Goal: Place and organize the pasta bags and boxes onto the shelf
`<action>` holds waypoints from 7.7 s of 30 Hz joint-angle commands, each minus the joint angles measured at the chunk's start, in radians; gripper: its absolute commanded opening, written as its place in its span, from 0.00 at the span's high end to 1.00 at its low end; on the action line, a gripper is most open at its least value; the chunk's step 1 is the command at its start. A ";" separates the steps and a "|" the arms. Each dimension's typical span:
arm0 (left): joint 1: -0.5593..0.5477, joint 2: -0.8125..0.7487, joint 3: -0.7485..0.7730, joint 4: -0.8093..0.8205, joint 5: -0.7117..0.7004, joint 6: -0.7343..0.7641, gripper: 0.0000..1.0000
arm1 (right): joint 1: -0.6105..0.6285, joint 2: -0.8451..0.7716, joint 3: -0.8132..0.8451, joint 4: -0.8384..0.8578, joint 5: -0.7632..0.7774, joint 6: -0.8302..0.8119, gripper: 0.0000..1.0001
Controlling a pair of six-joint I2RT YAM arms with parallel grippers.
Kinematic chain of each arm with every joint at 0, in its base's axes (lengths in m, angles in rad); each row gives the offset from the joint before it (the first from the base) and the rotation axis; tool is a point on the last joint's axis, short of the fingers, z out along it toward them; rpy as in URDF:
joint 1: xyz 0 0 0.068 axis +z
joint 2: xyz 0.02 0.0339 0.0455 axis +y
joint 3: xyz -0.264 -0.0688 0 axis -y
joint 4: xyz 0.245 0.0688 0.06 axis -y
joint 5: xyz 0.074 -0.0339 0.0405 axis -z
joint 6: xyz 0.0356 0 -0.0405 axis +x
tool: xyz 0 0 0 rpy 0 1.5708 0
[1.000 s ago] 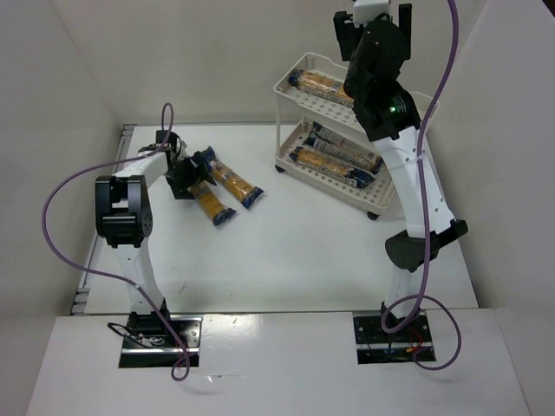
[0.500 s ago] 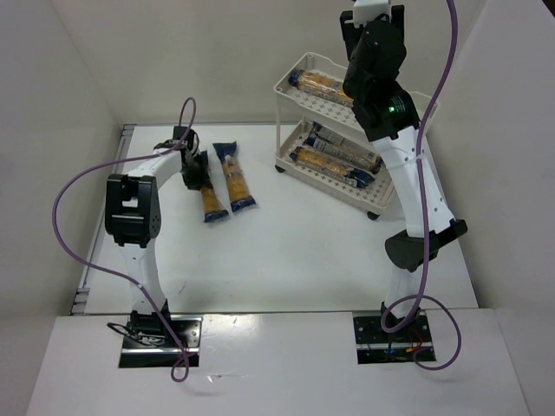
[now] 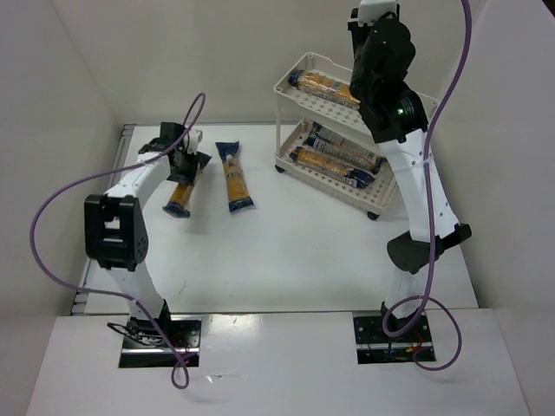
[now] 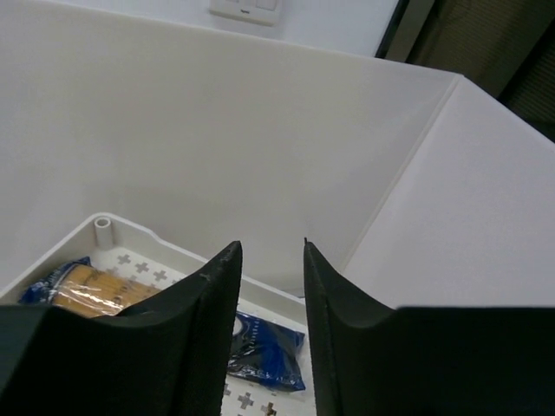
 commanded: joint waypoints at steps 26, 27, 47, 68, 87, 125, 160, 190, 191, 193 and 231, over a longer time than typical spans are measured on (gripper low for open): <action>-0.059 -0.636 -0.197 -0.006 0.120 0.331 1.00 | 0.005 -0.349 -0.268 -0.007 -0.102 0.055 0.72; -0.059 -0.636 -0.206 -0.015 0.120 0.331 1.00 | 0.005 -0.360 -0.268 -0.007 -0.102 0.055 0.72; -0.008 -0.152 -0.246 -0.093 0.093 0.230 0.00 | 0.005 -0.447 -0.467 -0.025 -0.157 0.005 0.16; 0.021 -0.069 -0.304 -0.208 0.118 0.334 1.00 | 0.005 -0.371 -0.387 -0.025 -0.186 -0.014 0.13; -0.677 -0.447 -0.240 0.162 -0.407 0.804 1.00 | 0.005 -0.317 -0.256 -0.015 -0.197 0.006 0.15; -0.761 0.512 0.730 0.551 -0.071 1.356 0.39 | 0.005 -0.417 -0.390 0.024 -0.137 -0.115 0.15; -0.144 -0.064 0.109 0.022 0.066 -0.144 0.05 | 0.005 -0.213 -0.239 0.014 -0.166 0.031 0.10; -0.146 0.464 0.369 0.076 0.039 -0.303 0.03 | 0.005 -0.132 -0.248 0.014 -0.148 0.003 0.09; -0.157 0.476 0.369 0.086 0.029 -0.287 0.07 | 0.005 -0.132 -0.248 0.014 -0.148 0.003 0.09; -0.157 0.476 0.369 0.086 0.018 -0.266 0.19 | 0.005 -0.132 -0.248 0.014 -0.148 0.003 0.09; -0.571 -0.582 -0.223 0.052 -0.034 0.799 1.00 | 0.005 -0.293 -0.278 -0.003 -0.185 0.006 0.14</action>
